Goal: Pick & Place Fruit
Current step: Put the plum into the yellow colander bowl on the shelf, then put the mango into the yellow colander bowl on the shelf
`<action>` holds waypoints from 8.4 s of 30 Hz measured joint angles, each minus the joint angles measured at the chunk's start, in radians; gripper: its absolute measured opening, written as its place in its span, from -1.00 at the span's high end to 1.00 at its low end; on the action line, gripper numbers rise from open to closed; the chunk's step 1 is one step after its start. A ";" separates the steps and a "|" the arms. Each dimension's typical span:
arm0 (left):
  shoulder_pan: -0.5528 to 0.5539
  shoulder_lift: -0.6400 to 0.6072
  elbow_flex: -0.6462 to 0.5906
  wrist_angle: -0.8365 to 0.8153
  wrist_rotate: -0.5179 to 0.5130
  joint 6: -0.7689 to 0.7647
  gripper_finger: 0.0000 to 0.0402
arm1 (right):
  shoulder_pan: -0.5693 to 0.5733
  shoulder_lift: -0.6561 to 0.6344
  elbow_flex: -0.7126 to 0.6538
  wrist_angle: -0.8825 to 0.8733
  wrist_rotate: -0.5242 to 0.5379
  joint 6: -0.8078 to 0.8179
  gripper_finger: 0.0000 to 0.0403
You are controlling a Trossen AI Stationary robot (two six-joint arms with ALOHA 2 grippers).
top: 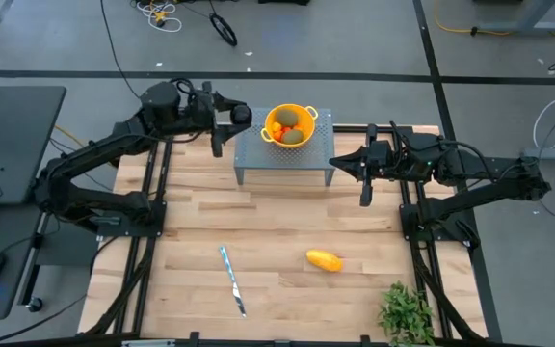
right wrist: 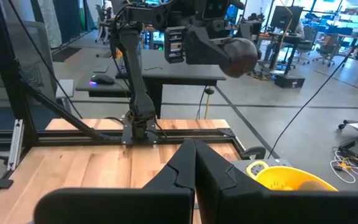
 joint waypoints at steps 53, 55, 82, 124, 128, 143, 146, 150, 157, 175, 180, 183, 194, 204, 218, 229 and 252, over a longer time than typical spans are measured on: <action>0.041 0.294 0.006 0.440 0.003 -0.078 -0.30 | 0.000 0.000 0.000 -0.012 -0.001 0.000 0.98; 0.058 0.294 0.028 0.426 0.014 -0.104 -0.30 | 0.000 0.000 0.000 -0.012 -0.001 0.000 0.98; 0.111 0.388 0.104 0.402 0.040 -0.121 -0.30 | 0.000 0.000 0.000 -0.011 0.000 0.000 0.98; 0.082 0.491 0.104 0.301 0.044 -0.120 -0.30 | 0.000 0.000 0.000 -0.011 0.007 0.000 0.98; 0.075 0.495 0.104 0.265 0.041 -0.120 -0.29 | 0.000 0.000 0.000 -0.011 0.007 0.000 0.98; 0.036 0.541 0.103 0.254 -0.007 -0.123 -0.31 | 0.000 0.000 0.000 -0.012 0.000 0.000 0.98; 0.035 0.539 0.103 0.254 -0.007 -0.119 -0.30 | 0.000 0.000 0.000 -0.012 0.000 0.000 0.98; 0.040 0.539 0.103 0.226 -0.007 -0.121 -0.30 | 0.000 0.000 0.000 -0.014 0.000 0.000 0.98; 0.041 0.539 0.103 0.173 -0.011 -0.114 -0.30 | 0.000 0.000 0.000 -0.016 0.000 0.000 0.98; 0.037 0.539 0.103 0.173 -0.038 -0.099 -0.52 | 0.000 0.000 0.000 -0.019 -0.001 0.000 0.98; 0.037 0.539 0.103 0.173 -0.046 -0.101 -0.64 | 0.000 0.000 0.000 -0.019 -0.002 0.000 0.98; 0.037 0.539 0.103 0.173 -0.058 -0.101 -0.67 | 0.000 0.000 0.000 -0.019 -0.002 0.000 0.98; 0.037 0.532 0.103 0.171 -0.062 -0.089 -0.66 | 0.000 0.000 0.000 -0.019 -0.001 0.000 0.98; 0.034 0.479 0.104 0.165 -0.079 -0.094 -0.66 | 0.000 0.000 0.000 -0.020 -0.001 0.000 0.98; -0.022 0.429 0.103 0.138 -0.052 -0.161 -0.16 | 0.000 0.000 0.000 -0.042 0.029 -0.001 0.98; -0.095 0.368 0.103 0.131 -0.053 -0.212 0.09 | 0.000 0.000 0.000 -0.041 0.031 -0.001 0.98; -0.282 0.338 0.103 0.179 -0.059 -0.308 0.60 | 0.000 0.000 0.000 -0.040 0.026 0.000 0.98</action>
